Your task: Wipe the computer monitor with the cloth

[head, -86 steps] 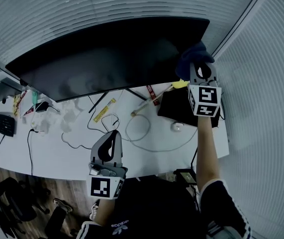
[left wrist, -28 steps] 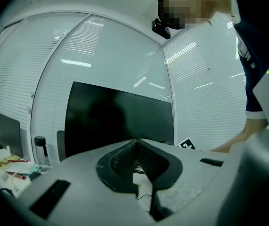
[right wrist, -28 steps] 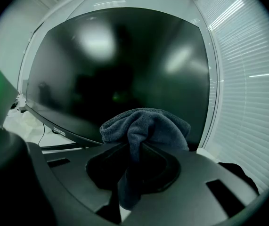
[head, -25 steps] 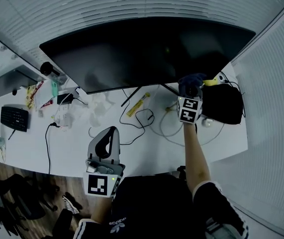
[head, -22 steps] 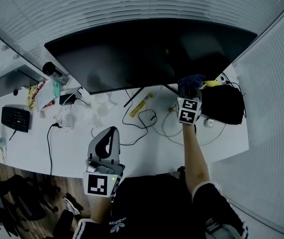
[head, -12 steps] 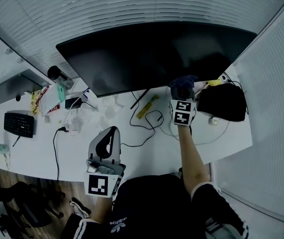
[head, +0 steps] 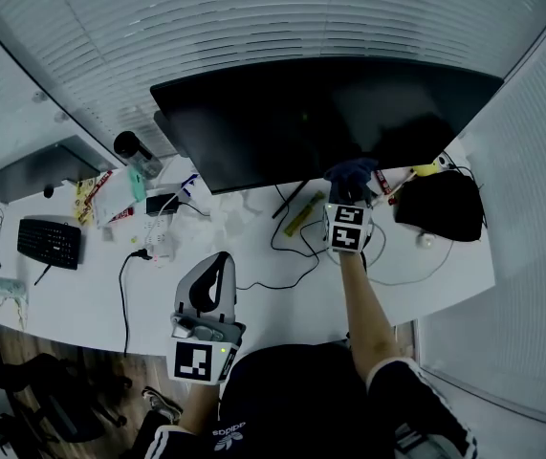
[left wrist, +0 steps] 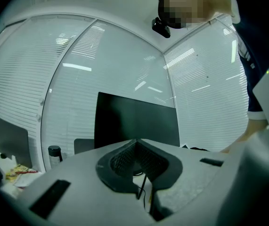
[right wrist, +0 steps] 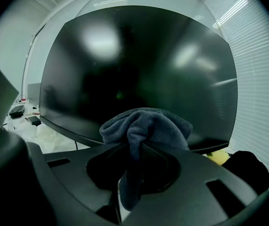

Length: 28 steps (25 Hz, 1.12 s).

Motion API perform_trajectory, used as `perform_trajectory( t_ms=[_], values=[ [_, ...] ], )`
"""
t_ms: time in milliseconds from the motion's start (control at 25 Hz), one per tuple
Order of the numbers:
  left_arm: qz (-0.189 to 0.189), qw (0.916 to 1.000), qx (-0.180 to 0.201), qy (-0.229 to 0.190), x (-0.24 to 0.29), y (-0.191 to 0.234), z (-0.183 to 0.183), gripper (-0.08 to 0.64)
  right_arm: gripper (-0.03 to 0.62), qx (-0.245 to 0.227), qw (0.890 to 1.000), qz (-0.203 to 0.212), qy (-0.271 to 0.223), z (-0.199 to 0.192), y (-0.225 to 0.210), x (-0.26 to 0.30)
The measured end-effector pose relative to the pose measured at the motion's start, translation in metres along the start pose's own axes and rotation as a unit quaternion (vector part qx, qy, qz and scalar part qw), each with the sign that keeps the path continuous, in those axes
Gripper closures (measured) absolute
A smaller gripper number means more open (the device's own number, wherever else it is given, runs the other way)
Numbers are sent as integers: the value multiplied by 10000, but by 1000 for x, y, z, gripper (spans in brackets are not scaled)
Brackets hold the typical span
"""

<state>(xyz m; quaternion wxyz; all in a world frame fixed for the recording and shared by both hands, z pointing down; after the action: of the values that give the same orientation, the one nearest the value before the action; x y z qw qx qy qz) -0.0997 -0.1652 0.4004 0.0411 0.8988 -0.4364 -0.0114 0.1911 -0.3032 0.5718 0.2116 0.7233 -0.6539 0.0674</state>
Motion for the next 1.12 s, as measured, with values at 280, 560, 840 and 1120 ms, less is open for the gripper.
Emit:
perform_trajectory(
  t_ms=[280,560,840,1120],
  values=[
    [149,9999,-83,-1,-17,20,-1,555,546,99,9999,81,-2,6,33,-3],
    [212,9996,-170,-58,-26,31,4,555,546,75,9992,396,-27,19,76,-3],
    [380,9991,-194,-45,-43,44,1,555,546,-43,9959,905,-78,29,138,-3],
    [679,9974,-227,-89,-64,65,0,555,546,-122,9911,1322,-124,37,189,-4]
  ],
)
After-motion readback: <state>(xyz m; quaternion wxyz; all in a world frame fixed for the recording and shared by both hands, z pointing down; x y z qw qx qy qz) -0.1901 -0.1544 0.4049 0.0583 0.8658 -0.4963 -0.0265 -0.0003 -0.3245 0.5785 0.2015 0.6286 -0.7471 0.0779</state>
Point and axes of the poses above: the fingertips, and each gripper's own axes: x forward along the fingers, y to its left, z out of its top, the point moved 3 cm from there along -x, backward along the fingers, and after that the axes turned 4 degrees about -x, right-handed, at the moved point
